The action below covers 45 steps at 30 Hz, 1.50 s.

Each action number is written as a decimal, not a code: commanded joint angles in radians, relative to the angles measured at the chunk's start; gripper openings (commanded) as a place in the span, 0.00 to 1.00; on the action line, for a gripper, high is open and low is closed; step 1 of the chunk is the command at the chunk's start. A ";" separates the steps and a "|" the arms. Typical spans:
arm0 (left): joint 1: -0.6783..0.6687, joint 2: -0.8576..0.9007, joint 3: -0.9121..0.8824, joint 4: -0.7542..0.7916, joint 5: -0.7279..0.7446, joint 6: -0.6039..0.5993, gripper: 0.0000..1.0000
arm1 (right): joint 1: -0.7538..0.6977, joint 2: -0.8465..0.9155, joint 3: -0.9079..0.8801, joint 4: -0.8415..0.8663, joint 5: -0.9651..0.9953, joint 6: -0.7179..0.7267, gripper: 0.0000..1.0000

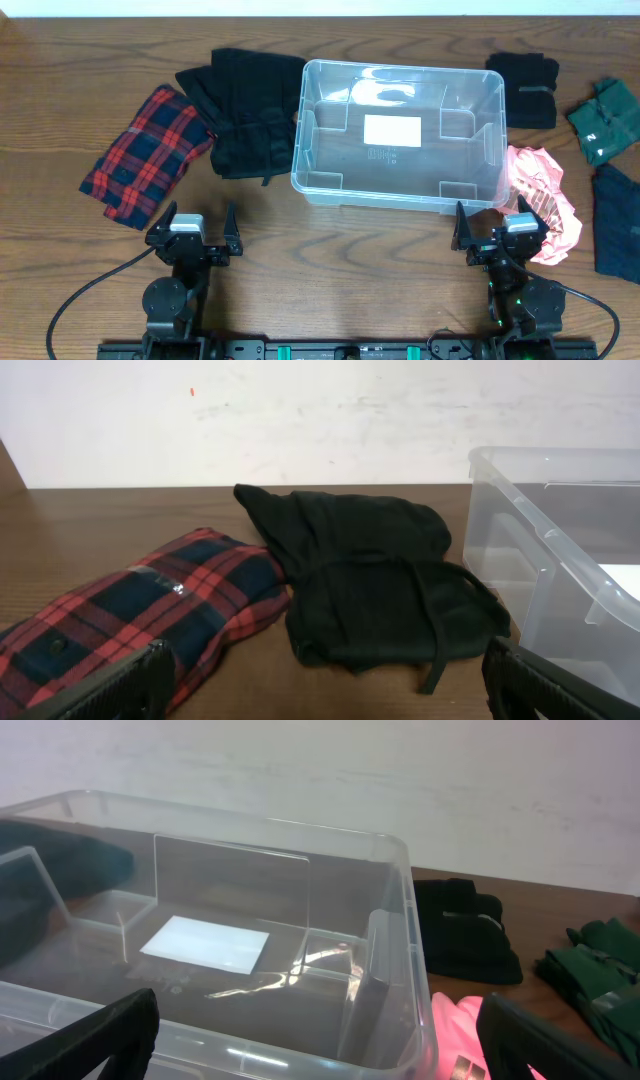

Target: Pack container

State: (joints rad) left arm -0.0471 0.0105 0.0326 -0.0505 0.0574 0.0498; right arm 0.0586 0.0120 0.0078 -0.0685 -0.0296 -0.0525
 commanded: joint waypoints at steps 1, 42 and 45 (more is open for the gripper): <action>-0.003 -0.005 -0.028 -0.014 0.010 0.010 0.98 | 0.006 -0.005 -0.002 -0.004 0.003 -0.009 0.99; -0.003 0.002 -0.028 -0.014 0.003 -0.010 0.98 | 0.006 -0.005 -0.002 -0.004 0.024 -0.009 0.99; -0.003 0.002 -0.028 -0.014 0.003 -0.010 0.98 | 0.006 -0.005 -0.002 -0.004 0.029 -0.008 0.99</action>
State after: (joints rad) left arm -0.0471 0.0113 0.0326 -0.0502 0.0570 0.0490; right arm 0.0586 0.0120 0.0078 -0.0689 -0.0212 -0.0525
